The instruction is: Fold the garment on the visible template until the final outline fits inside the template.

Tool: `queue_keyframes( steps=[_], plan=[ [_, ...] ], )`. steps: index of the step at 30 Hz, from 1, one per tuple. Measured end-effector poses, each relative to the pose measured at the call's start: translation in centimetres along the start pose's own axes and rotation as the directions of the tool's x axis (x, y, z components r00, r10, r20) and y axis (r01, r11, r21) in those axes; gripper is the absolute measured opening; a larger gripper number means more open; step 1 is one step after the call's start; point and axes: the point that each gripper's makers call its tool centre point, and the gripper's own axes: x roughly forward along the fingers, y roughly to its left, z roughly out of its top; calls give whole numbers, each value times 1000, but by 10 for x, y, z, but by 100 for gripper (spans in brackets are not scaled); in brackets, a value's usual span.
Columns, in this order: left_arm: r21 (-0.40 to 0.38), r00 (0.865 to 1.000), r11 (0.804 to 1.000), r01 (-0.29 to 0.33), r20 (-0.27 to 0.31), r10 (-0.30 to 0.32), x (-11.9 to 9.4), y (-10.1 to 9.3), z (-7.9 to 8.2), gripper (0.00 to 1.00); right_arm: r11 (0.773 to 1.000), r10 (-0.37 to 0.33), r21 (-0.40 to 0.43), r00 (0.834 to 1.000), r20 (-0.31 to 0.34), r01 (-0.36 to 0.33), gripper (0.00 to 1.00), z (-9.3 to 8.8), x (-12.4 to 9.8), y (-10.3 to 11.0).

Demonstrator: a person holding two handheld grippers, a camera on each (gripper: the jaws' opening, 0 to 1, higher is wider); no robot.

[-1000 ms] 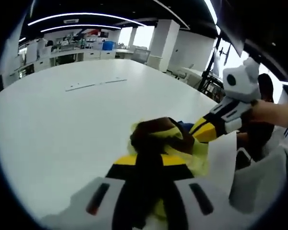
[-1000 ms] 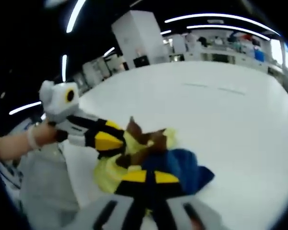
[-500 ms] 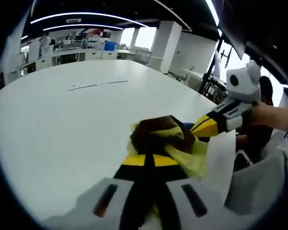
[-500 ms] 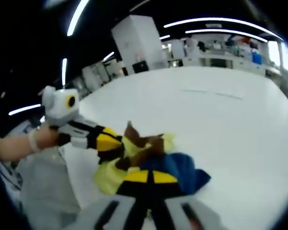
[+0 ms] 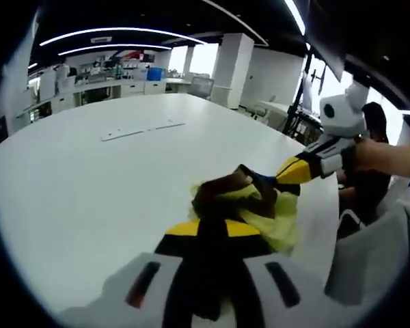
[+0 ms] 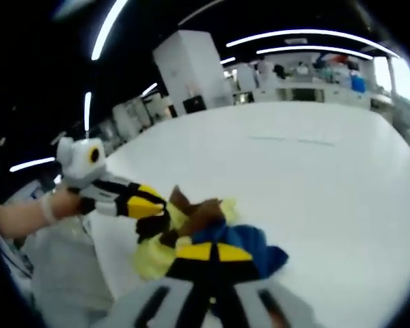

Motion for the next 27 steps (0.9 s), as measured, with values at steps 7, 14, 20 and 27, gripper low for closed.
queue_keyframes(
  steps=[7, 14, 20, 27],
  plan=[
    [-12, 1000, 1000, -12, 0, 12, 1, 1, 0, 0, 1000, -3, 0, 1000, 14, 3, 0, 4, -4, -3],
    [-16, 999, 999, -46, 20, 47, -14, 13, 7, 0, 999, -47, -4, 994, 96, 47, 0, 28, -24, -16],
    [-42, 995, 996, -81, 61, 83, -34, 25, 20, 0, 995, -99, 14, 981, 165, 98, 0, 47, -44, -41],
    [-64, 989, 991, -120, 83, 125, -49, 42, 23, 0, 990, -137, 20, 972, 192, 136, 0, 54, -60, -57]
  ],
)
